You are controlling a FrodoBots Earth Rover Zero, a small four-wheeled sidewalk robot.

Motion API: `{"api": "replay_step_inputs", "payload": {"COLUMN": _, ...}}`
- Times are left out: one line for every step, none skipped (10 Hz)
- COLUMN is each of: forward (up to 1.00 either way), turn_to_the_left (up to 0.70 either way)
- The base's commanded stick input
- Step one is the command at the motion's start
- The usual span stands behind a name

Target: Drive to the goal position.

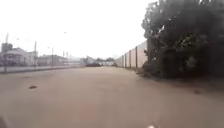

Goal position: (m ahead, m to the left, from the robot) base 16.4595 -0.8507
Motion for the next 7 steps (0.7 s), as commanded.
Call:
{"api": "replay_step_inputs", "payload": {"forward": 1.00, "turn_to_the_left": 0.00}}
{"api": "replay_step_inputs", "payload": {"forward": 1.00, "turn_to_the_left": 0.00}}
{"api": "replay_step_inputs", "payload": {"forward": 1.00, "turn_to_the_left": 0.00}}
{"api": "replay_step_inputs", "payload": {"forward": 1.00, "turn_to_the_left": -0.21}}
{"api": "replay_step_inputs", "payload": {"forward": 1.00, "turn_to_the_left": 0.00}}
{"api": "replay_step_inputs", "payload": {"forward": 1.00, "turn_to_the_left": 0.00}}
{"api": "replay_step_inputs", "payload": {"forward": 1.00, "turn_to_the_left": 0.00}}
